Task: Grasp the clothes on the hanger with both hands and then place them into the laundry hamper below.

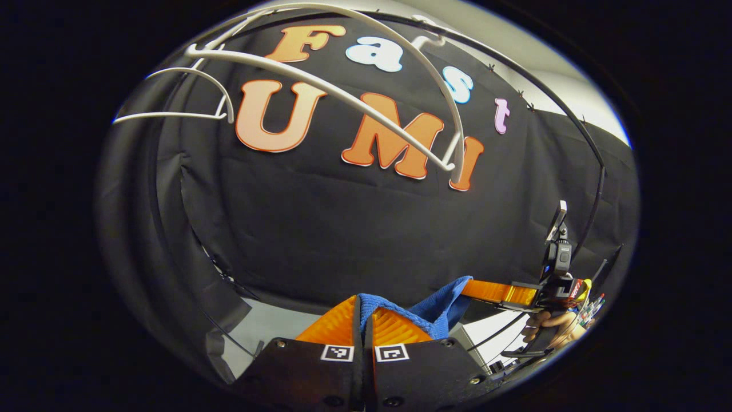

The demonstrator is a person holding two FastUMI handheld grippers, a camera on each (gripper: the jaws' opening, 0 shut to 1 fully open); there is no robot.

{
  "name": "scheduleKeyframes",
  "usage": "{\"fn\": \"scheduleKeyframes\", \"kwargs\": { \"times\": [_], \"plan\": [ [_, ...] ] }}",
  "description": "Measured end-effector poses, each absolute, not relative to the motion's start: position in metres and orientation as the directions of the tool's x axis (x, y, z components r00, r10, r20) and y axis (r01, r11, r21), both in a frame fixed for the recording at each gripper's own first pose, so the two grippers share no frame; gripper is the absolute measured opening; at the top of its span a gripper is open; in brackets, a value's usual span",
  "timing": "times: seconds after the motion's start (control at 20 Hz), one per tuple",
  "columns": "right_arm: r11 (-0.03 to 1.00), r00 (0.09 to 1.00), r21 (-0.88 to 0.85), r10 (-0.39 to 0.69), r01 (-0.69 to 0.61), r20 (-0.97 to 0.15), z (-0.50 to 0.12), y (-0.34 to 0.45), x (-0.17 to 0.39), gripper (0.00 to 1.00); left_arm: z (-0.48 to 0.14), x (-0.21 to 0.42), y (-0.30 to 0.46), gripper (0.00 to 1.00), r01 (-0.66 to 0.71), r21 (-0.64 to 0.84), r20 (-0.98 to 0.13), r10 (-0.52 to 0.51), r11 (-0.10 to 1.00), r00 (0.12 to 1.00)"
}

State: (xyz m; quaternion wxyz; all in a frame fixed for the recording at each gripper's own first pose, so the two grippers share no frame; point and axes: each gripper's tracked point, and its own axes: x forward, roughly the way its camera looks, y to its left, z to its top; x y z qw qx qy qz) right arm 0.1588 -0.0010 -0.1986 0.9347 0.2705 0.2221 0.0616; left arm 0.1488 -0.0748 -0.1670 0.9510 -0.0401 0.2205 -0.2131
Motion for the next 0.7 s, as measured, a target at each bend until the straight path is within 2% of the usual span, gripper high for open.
{"fn": "scheduleKeyframes", "kwargs": {
  "times": [0.25, 0.5, 0.7],
  "plan": [
    [0.878, 0.862, 0.475, 0.193, 0.062, -0.469, -0.244, -0.02, 0.155, 0.07, -0.218, 0.156, -0.101, 0.01, 0.382, -0.17, -0.5, -0.413, 0.909, 0.761],
    [0.895, 0.815, 0.43, 0.158, 0.12, -0.557, -0.292, -0.037, 0.152, 0.07, -0.276, 0.157, -0.124, 0.01, 0.366, -0.177, -0.625, -0.392, 0.913, 0.675],
    [0.898, 0.772, 0.409, 0.142, 0.163, -0.62, -0.328, -0.047, 0.148, 0.07, -0.309, 0.162, -0.132, 0.01, 0.343, -0.187, -0.681, -0.373, 0.92, 0.63]
  ]
}}
